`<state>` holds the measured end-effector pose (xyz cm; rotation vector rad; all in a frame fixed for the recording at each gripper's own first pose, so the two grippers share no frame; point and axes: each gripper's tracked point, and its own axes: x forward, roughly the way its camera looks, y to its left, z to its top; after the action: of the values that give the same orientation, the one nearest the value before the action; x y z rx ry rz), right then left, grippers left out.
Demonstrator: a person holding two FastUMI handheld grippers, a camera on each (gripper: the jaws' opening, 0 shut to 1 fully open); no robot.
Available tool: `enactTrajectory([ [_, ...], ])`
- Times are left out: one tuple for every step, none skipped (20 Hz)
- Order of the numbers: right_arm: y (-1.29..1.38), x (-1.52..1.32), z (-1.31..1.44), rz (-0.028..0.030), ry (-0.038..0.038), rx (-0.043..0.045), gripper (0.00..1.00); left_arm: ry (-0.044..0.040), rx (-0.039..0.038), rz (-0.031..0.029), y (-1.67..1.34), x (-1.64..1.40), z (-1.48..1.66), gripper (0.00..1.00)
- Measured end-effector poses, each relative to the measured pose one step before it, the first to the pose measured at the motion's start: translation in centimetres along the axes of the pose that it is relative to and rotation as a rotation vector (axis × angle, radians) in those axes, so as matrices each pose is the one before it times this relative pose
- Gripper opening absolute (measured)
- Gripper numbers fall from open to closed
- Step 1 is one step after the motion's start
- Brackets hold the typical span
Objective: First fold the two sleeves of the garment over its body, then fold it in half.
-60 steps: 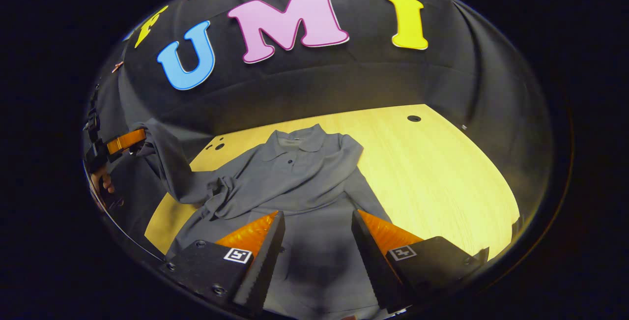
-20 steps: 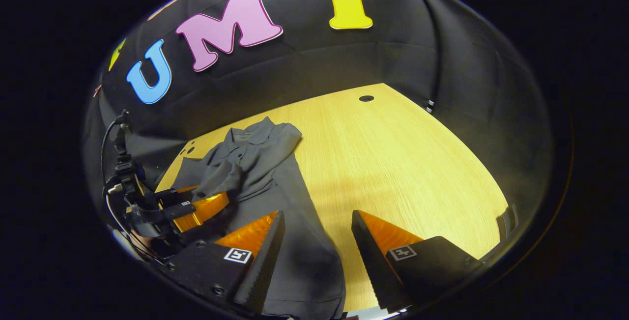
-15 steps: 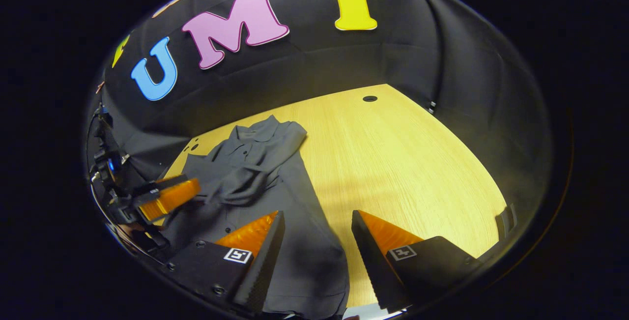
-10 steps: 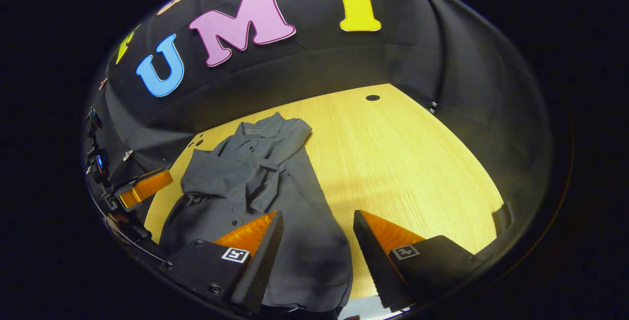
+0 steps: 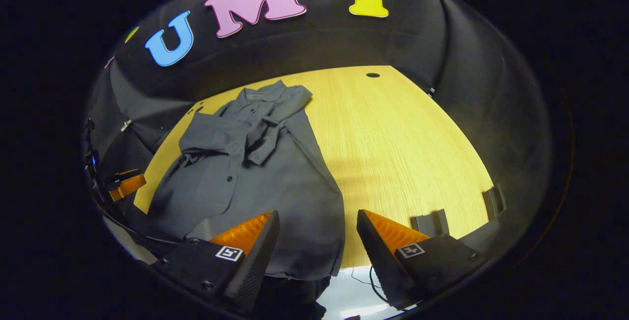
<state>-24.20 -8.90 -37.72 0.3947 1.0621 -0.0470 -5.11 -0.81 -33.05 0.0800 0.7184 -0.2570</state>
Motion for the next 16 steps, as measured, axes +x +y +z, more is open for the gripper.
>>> enactTrajectory([
  [0.048,0.164,-0.858,-0.00421,0.01772,-0.00232,0.97,0.02543,0.0033,0.01117,0.679,-0.094,-1.362,0.96],
  [0.063,0.172,-0.684,-0.00399,0.01526,-0.00487,0.98,0.02194,0.00738,0.00962,0.59,-0.062,-1.249,0.96],
  [0.064,0.228,-0.689,-0.00335,0.01489,-0.00647,0.98,0.02265,0.00714,0.00924,0.64,-0.04,-1.243,0.96],
  [0.082,0.156,-0.595,-0.00299,0.01282,-0.00837,0.98,0.02567,-0.00015,0.00666,0.51,0.004,-1.249,0.96],
  [-0.017,0.15,-0.731,-0.00519,0.01637,-0.00634,0.98,0.0241,-0.0082,0.00495,0.458,0.022,-1.137,0.96],
  [-0.137,0.026,-0.427,-0.00158,0.01321,-0.00164,0.98,0.02145,-0.015,0.00333,0.362,0.105,-0.958,0.96],
  [-0.295,-0.056,-0.491,-0.00443,0.01307,-0.00002,0.98,0.02345,-0.01667,0.00551,0.416,0.095,-0.873,0.96],
  [-0.119,0.104,-0.491,-0.00266,0.01178,0.00214,0.97,0.02309,-0.01726,0.00028,0.217,0.118,-0.937,0.96],
  [0.065,0.212,-0.381,-0.00308,0.01097,0.00071,0.98,0.02295,-0.01524,-0.00635,-0.035,0.271,-0.767,0.96],
  [0.116,0.274,-0.347,0.00121,0.00938,-0.00126,0.98,0.01611,-0.0082,-0.00566,-0.105,0.346,-0.423,0.96],
  [0.355,0.295,-0.259,0.00528,0.0088,-0.0047,0.97,0.01533,-0.00214,-0.00588,-0.187,0.306,-0.46,0.96],
  [0.444,0.459,-0.136,0.00487,0.00777,-0.01072,0.98,0.0175,0.00544,0.00096,-0.085,0.345,-0.41,0.96],
  [0.453,0.549,-0.215,0.00338,0.0089,-0.01728,0.98,0.01581,0.00881,0.00218,-0.156,0.409,-0.299,0.96],
  [0.527,0.537,-0.398,-0.00576,0.019,-0.0238,0.98,0.00872,0.01617,0.01599,-0.021,0.383,0.02,0.96],
  [0.124,0.315,0.503,-0.02043,-0.02765,-0.04817,0.98,0.00048,0.0195,-0.00019,-0.127,0.094,0.267,0.97],
  [0.137,0.263,-0.214,-0.00379,0.0215,-0.04937,0.98,0.00317,0.00971,-0.00118,-0.28,0.58,0.244,0.99],
])
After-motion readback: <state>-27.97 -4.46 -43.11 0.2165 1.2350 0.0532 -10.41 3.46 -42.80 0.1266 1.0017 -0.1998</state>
